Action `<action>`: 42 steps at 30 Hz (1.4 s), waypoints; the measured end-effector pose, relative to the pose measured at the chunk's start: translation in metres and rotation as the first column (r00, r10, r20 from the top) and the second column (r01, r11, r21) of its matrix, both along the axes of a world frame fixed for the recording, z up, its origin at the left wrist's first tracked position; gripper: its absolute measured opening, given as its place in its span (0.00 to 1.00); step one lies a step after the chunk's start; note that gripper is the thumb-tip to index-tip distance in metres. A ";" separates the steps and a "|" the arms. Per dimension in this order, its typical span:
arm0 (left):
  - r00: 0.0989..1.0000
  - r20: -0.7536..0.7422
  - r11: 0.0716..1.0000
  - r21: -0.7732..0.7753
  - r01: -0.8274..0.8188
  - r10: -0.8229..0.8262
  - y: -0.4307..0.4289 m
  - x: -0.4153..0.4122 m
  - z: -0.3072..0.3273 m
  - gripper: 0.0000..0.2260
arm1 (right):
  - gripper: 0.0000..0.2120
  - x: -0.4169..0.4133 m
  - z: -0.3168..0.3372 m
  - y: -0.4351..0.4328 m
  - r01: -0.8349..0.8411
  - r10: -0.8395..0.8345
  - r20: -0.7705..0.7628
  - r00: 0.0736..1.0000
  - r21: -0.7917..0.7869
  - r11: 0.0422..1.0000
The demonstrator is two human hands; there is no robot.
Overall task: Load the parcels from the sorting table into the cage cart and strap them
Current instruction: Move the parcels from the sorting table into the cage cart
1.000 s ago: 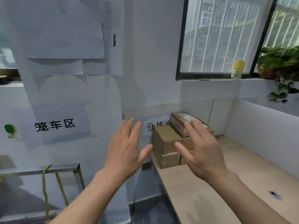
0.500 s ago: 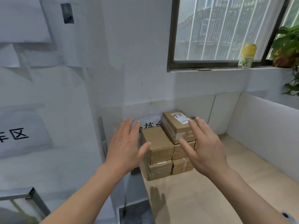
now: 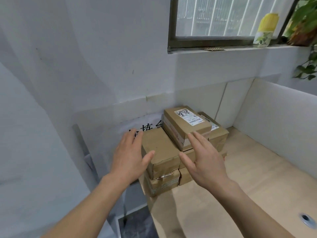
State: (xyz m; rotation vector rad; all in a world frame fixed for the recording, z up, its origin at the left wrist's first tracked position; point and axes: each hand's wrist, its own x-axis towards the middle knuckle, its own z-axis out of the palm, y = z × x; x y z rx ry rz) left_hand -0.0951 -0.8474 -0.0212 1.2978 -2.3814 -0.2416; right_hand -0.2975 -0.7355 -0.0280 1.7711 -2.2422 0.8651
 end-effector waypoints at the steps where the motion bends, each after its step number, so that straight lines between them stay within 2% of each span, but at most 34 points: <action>1: 1.000 -0.006 1.000 0.018 0.010 -0.010 -0.011 -0.002 -0.006 0.34 | 0.31 0.003 -0.005 -0.009 0.006 -0.006 0.007 1.000 0.027 1.000; 8: 0.998 0.001 0.991 0.120 0.062 -0.063 -0.077 -0.008 -0.045 0.34 | 0.31 0.017 -0.043 -0.077 0.034 -0.057 0.063 0.996 0.310 0.950; 16: 0.991 0.027 0.964 0.236 0.120 -0.130 -0.108 -0.020 -0.079 0.33 | 0.31 0.018 -0.076 -0.120 0.088 -0.133 0.067 0.989 0.455 0.886; 19: 0.989 0.026 0.948 0.289 0.131 -0.144 -0.113 -0.021 -0.090 0.32 | 0.27 0.016 -0.084 -0.127 0.118 -0.157 0.033 0.987 0.509 0.853; 21: 0.989 0.041 0.938 0.323 0.125 -0.145 -0.117 -0.021 -0.095 0.32 | 0.26 0.016 -0.084 -0.130 0.156 -0.184 0.005 0.983 0.506 0.849; 25: 0.989 0.066 0.917 0.386 0.096 -0.132 -0.121 -0.020 -0.101 0.31 | 0.28 0.018 -0.083 -0.135 0.173 -0.236 0.064 0.970 0.504 0.846; 31: 0.988 -0.103 0.840 0.521 0.150 -0.112 -0.109 -0.022 -0.103 0.31 | 0.32 0.024 -0.087 -0.139 0.029 -0.222 0.301 0.927 0.533 0.845; 36: 0.974 -0.216 0.875 0.457 0.158 -0.063 -0.092 -0.021 -0.094 0.30 | 0.32 0.032 -0.078 -0.129 0.045 -0.184 0.291 0.939 0.425 0.904; 42: 0.962 -0.273 0.936 0.335 0.111 -0.016 -0.057 -0.005 -0.061 0.33 | 0.35 0.040 -0.055 -0.102 -0.009 -0.052 0.306 0.951 0.198 0.980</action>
